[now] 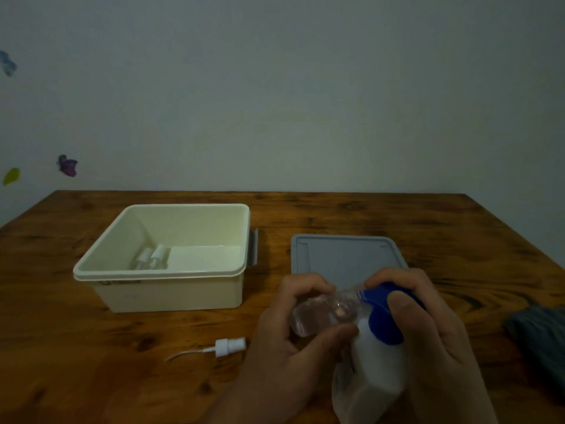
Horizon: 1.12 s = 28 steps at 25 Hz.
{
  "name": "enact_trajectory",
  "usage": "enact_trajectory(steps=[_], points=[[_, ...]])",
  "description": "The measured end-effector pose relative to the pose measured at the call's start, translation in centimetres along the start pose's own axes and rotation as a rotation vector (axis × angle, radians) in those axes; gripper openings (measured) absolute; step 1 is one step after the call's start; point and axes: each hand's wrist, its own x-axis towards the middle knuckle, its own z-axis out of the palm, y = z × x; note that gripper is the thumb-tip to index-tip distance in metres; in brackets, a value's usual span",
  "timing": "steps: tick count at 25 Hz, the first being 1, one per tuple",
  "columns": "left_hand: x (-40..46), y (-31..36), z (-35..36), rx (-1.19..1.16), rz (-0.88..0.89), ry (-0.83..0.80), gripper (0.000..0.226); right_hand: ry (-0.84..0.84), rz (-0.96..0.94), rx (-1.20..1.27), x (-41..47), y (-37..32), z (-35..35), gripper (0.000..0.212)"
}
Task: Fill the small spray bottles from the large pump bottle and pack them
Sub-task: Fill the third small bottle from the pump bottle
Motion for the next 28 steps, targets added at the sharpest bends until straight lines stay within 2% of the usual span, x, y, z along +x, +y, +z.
enact_trajectory(steps=[2,5,7,10,18,28], points=[[-0.06,-0.21,-0.08,0.007,-0.01,-0.01,0.049,-0.009,-0.012,-0.039,-0.03,0.1,0.11,0.048],[-0.07,0.03,-0.05,0.0,-0.02,-0.011,0.048,0.001,0.002,-0.042,-0.09,0.05,0.05,0.054],[-0.02,0.15,0.01,-0.004,-0.017,-0.009,0.046,-0.003,0.008,-0.042,-0.02,-0.14,-0.1,0.051],[-0.03,0.06,0.0,0.0,-0.005,-0.01,0.045,-0.005,0.029,-0.015,-0.07,-0.2,-0.2,0.035],[-0.1,-0.21,0.04,0.0,-0.027,0.005,0.047,0.034,-0.004,-0.037,-0.12,0.51,0.06,0.025],[-0.1,0.03,0.21,-0.013,-0.053,0.012,0.042,0.04,-0.013,-0.037,-0.13,0.04,-0.03,0.036]])
